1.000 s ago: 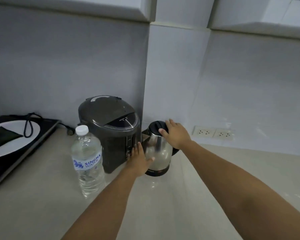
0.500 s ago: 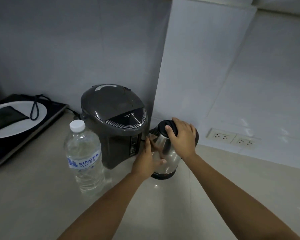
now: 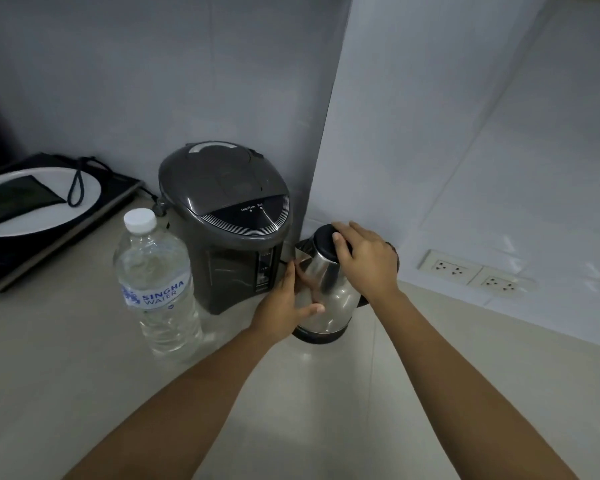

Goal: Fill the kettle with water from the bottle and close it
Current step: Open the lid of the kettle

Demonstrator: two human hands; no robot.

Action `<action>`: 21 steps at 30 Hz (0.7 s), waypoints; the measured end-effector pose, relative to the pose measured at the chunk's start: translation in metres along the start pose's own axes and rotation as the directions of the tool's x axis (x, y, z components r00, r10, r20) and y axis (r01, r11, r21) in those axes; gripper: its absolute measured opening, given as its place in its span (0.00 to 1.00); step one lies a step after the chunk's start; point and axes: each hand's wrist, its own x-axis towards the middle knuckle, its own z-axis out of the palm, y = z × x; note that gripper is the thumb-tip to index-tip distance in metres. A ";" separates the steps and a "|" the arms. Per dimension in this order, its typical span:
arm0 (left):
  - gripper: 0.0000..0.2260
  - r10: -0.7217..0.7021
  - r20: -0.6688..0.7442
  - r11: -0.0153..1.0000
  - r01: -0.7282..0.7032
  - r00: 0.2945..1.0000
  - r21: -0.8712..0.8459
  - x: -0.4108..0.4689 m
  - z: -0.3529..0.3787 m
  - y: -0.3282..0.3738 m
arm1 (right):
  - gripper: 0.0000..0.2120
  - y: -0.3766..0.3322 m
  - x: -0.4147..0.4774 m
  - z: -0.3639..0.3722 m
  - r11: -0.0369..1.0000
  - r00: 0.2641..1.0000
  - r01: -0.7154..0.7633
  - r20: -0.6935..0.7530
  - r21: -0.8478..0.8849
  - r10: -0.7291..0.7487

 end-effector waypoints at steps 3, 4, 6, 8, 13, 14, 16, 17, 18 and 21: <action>0.50 -0.001 -0.003 1.000 0.001 1.000 -0.004 0.001 -0.001 0.002 | 0.20 -0.003 0.001 -0.004 1.000 1.000 0.021 0.018 0.016 -0.021; 0.50 -0.001 -0.002 1.000 0.001 1.000 -0.012 0.000 -0.002 0.002 | 0.18 -0.005 0.001 -0.006 0.999 0.999 0.028 0.032 0.028 -0.029; 0.50 -0.001 0.001 0.999 0.001 1.000 -0.036 -0.001 -0.002 0.003 | 0.16 -0.007 0.001 -0.009 0.998 0.998 0.037 0.054 0.052 -0.040; 0.50 -0.009 0.000 0.998 0.009 1.000 -0.060 -0.001 -0.003 0.001 | 0.16 -0.007 0.001 -0.010 0.997 0.996 0.022 0.086 0.072 -0.028; 0.50 -0.010 0.016 0.998 0.011 1.000 -0.065 -0.001 -0.005 0.001 | 0.15 -0.007 0.005 -0.016 0.986 0.990 -0.007 0.139 0.167 -0.017; 0.49 -0.009 0.021 0.998 0.010 1.000 -0.064 -0.001 -0.005 0.002 | 0.15 -0.007 0.005 -0.018 0.982 0.990 -0.010 0.140 0.189 -0.017; 0.49 -0.007 0.032 0.998 0.009 0.999 -0.067 -0.001 -0.006 0.003 | 0.18 -0.005 0.005 -0.024 0.976 0.988 -0.008 0.153 0.218 -0.026; 0.48 -0.005 0.034 0.998 0.007 0.999 -0.067 -0.001 -0.006 0.003 | 0.20 -0.004 0.004 -0.026 0.974 0.987 -0.002 0.159 0.225 -0.034; 0.48 -0.004 0.034 0.998 0.006 0.999 -0.064 -0.001 -0.006 0.002 | 0.21 -0.003 0.004 -0.028 0.975 0.987 0.004 0.158 0.224 -0.041; 0.47 -0.005 0.030 0.999 0.006 1.000 -0.051 0.000 -0.006 0.001 | 0.22 -0.002 0.003 -0.028 0.979 0.995 0.006 0.100 0.203 -0.027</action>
